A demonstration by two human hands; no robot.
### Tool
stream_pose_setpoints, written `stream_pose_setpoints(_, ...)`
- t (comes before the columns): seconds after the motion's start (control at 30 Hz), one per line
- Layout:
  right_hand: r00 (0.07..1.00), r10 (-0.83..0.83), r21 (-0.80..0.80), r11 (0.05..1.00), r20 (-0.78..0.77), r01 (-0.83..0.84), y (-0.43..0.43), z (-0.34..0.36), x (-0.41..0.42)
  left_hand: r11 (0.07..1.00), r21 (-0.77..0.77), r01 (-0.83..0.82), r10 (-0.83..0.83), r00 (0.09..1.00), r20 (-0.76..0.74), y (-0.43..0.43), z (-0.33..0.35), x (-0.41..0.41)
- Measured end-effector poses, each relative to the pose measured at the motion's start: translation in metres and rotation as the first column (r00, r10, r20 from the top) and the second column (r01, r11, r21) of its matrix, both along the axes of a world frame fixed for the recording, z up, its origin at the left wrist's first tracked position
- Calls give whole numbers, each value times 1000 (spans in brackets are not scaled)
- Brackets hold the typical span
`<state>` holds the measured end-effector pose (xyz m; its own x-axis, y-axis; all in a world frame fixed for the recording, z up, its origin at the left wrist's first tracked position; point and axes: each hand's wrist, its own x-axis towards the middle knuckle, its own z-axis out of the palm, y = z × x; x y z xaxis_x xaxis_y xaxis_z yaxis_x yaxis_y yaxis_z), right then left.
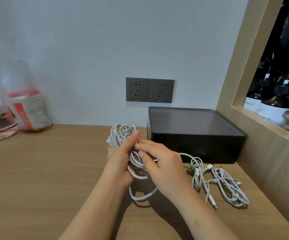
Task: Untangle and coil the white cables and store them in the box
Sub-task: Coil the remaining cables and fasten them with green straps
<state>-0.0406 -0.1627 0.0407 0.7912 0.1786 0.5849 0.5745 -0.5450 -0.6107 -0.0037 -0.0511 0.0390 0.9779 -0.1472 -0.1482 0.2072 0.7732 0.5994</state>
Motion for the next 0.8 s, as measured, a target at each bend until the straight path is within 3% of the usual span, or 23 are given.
stream_pose_setpoints(0.1,996,-9,48,999,-92,13,-1,4,-2,992,84,-90,88,996,26,-2,3,-3)
stream_pose_setpoints(0.27,937,16,289,953,-349,91,-4,10,-4,900,181,-397,375,916,145,-2,4,2)
stream_pose_setpoints(0.43,722,173,356,928,-670,108,-11,12,-6,823,142,-549,533,835,140,10,11,9)
stream_pose_setpoints(0.53,721,174,380,915,-671,133,-25,14,-3,861,54,-506,502,861,80,21,14,12)
stream_pose_setpoints(0.7,787,-117,283,892,-606,351,-57,20,9,971,-63,-231,232,973,3,27,12,8)
stream_pose_setpoints(0.8,767,48,456,827,-639,328,-72,20,10,978,-149,-148,146,989,-25,26,11,6)
